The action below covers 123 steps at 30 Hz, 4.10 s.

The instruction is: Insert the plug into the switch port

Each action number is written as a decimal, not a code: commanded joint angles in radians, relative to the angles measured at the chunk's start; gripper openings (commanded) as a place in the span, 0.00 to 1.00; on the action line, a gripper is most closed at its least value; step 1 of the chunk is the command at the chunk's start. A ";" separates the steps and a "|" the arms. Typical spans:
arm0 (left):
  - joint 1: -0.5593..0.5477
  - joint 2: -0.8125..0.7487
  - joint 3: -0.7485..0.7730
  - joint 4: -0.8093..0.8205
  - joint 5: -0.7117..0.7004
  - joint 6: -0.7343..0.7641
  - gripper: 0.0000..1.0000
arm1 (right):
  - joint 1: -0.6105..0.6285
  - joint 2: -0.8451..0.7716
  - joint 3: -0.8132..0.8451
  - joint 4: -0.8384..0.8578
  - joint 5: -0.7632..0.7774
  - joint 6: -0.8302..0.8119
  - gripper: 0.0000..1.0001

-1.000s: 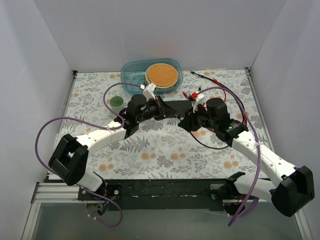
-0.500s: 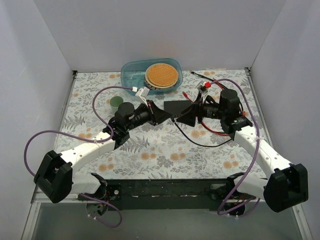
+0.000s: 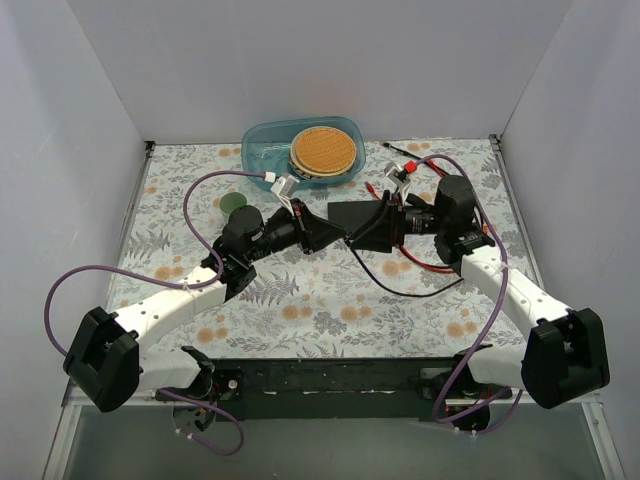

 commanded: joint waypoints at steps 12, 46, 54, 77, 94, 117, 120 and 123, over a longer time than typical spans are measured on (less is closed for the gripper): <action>-0.006 -0.048 0.018 0.060 0.065 0.001 0.00 | -0.001 0.058 -0.042 0.206 -0.042 0.141 0.43; -0.014 -0.064 0.095 -0.391 -0.775 -0.060 0.98 | -0.007 0.110 0.216 -0.601 0.936 -0.268 0.01; -0.013 0.174 0.273 -0.500 -0.780 0.001 0.98 | -0.015 0.301 0.305 -0.618 1.236 -0.310 0.01; 0.041 0.685 0.569 -0.569 -0.694 0.086 0.98 | -0.070 0.838 0.762 -0.702 1.246 -0.294 0.01; 0.055 0.814 0.704 -0.624 -0.326 0.193 0.98 | 0.017 0.976 0.920 -0.769 1.150 -0.416 0.01; 0.073 0.769 0.722 -0.591 -0.490 0.265 0.93 | 0.043 0.622 0.662 -0.659 1.254 -0.367 0.01; 0.079 0.853 0.793 -0.626 -0.504 0.277 0.93 | 0.045 0.598 0.621 -0.699 1.187 -0.356 0.01; 0.084 0.887 0.807 -0.612 -0.504 0.288 0.93 | 0.045 0.552 0.560 -0.694 1.150 -0.340 0.01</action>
